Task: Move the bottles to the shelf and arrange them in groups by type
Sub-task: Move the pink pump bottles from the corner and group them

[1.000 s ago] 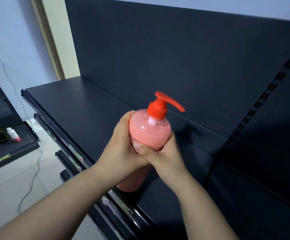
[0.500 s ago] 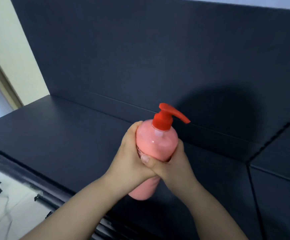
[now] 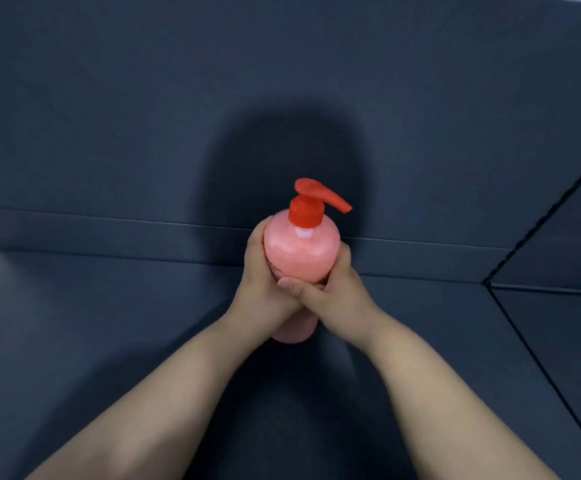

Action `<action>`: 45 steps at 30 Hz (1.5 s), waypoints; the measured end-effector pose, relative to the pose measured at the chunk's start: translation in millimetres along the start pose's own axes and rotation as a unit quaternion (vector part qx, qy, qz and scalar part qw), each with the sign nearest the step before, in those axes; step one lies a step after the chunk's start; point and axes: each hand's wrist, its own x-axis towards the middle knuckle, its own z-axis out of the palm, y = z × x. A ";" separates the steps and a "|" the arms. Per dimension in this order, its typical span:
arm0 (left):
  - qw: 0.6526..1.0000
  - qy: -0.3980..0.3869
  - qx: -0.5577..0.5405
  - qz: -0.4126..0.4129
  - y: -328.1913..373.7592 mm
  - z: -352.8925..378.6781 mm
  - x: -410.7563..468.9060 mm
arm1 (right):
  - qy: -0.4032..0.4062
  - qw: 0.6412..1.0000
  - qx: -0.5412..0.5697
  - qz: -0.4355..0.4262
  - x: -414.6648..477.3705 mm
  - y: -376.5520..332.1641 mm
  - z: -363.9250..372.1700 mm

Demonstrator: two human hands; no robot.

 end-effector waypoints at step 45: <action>0.746 -0.333 0.465 0.342 192.1 472.8 -205.1 | 0.203 0.856 -0.450 0.150 -407.1 104.7 -438.1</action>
